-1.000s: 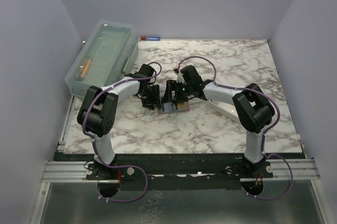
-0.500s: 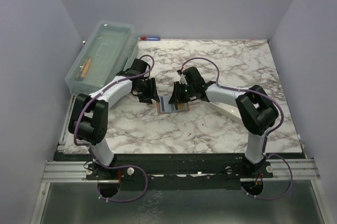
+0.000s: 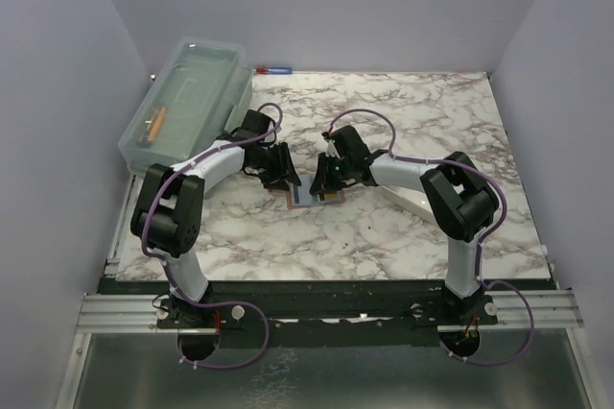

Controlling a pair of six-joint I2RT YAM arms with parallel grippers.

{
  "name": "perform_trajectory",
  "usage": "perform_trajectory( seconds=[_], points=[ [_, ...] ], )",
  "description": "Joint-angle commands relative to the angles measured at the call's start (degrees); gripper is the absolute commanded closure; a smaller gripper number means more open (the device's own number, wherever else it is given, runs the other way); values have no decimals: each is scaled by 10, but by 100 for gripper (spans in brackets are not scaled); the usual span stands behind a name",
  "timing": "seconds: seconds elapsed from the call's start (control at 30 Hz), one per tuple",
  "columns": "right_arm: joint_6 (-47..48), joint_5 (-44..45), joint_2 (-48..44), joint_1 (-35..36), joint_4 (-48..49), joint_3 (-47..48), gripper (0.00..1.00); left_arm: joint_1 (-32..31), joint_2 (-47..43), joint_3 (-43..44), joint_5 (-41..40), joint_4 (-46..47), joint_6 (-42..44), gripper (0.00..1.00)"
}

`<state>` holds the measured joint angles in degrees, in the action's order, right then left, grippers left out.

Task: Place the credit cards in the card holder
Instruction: Turn over the card slot in the card holder.

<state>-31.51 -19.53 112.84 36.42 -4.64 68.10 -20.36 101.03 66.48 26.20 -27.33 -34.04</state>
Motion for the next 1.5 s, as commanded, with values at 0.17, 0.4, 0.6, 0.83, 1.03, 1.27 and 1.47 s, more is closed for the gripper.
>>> perform_trajectory(
  seconds=[0.17, 0.4, 0.6, 0.83, 1.03, 1.27, 1.47],
  points=[
    [-9, 48, 33, 1, -29, 15, 93, 2, 22, -18, 14, 40, -17, 50],
    [-9, 45, 31, 1, -24, 13, 94, 3, 33, -17, 14, 45, -17, 46],
    [-9, 42, 28, 1, -24, 13, 95, 3, 42, -14, 22, 47, -16, 50],
    [-8, 42, 25, 1, -23, 11, 97, 3, 40, -15, 27, 50, -16, 50],
    [-8, 40, 28, 1, -22, 12, 98, 2, 28, -20, 29, 58, -17, 53],
    [-9, 38, 29, 1, -23, 12, 99, 2, 17, -24, 35, 66, -18, 55],
    [-9, 40, 27, 1, -26, 12, 99, 1, -6, -35, 33, 80, -17, 56]
  ],
)
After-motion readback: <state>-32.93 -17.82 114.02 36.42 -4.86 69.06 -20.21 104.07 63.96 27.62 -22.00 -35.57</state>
